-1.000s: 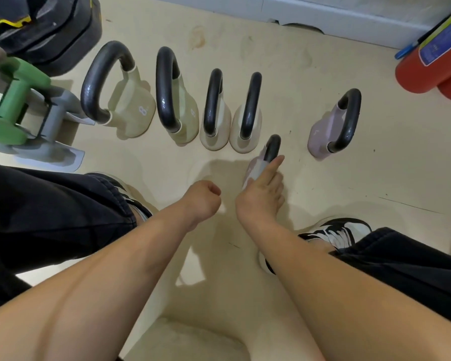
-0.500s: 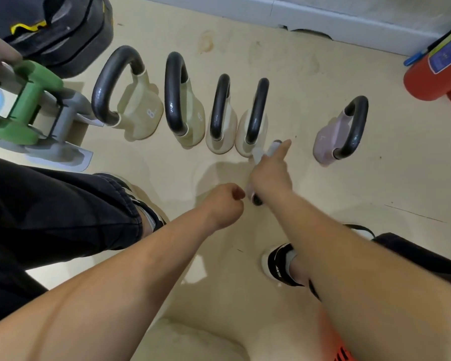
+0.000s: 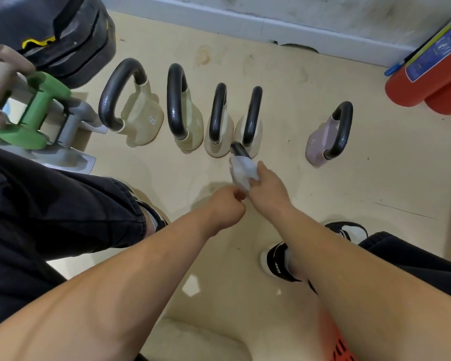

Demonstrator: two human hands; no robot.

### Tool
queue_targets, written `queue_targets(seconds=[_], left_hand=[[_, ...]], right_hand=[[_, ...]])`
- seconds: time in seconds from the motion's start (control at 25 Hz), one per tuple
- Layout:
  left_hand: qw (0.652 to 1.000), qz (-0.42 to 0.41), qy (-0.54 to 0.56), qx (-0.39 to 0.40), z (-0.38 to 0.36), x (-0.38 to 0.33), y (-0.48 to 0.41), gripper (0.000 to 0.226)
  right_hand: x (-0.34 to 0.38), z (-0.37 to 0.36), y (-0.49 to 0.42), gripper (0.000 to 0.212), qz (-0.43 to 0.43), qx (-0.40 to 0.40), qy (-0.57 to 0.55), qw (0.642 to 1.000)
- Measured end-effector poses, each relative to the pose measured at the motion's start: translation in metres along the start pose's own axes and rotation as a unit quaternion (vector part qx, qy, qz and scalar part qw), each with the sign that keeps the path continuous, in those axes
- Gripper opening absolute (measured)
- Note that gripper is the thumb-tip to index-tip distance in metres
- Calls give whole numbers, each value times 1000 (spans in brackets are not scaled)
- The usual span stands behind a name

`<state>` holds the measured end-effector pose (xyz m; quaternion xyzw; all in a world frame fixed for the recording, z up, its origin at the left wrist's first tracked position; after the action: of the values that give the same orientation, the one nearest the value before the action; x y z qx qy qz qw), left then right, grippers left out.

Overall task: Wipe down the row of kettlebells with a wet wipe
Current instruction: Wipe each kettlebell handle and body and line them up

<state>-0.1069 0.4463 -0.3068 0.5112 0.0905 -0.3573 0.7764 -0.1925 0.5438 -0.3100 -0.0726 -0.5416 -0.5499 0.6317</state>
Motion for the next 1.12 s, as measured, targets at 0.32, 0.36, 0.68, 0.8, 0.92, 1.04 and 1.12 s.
queue_targets(seconds=[0.32,0.36,0.68,0.8,0.92,1.04,1.12], left_hand=[[994,44,68,-71,5,15,-16,48],[993,42,76,-77,7,14,-17,49],[993,59,75,-75,18,17,-16,49],[996,53,43,-54,11,15,-11,53],[998,42,-2,-43,0,12,-5,53],[998,31,-27,-45,-7,8,-3,49],[998,9,-35,-53,-10,0,-3,41]], right_hand=[[22,39,-19,32,-95,-106,-221,965],[33,32,-22,31,-87,-81,-212,970],[45,1,-31,33,-78,50,-30,995],[39,-4,-12,31,-107,51,-55,991],[23,1,4,32,-182,-11,-122,976],[14,12,4,41,-235,-37,-182,954],[18,12,-1,43,-224,-29,-187,956]])
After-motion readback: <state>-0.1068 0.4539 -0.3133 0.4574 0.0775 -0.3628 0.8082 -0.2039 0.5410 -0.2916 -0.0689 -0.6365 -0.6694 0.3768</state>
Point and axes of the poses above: each hand's wrist, its own y-axis away from the middle knuckle, its own z-axis out of the back of the hand, x = y × z, the point moved 3 cm from there along -y, towards the middle knuckle, and after that the axes turned 15 degrees about -y, right-handed, at the moved point
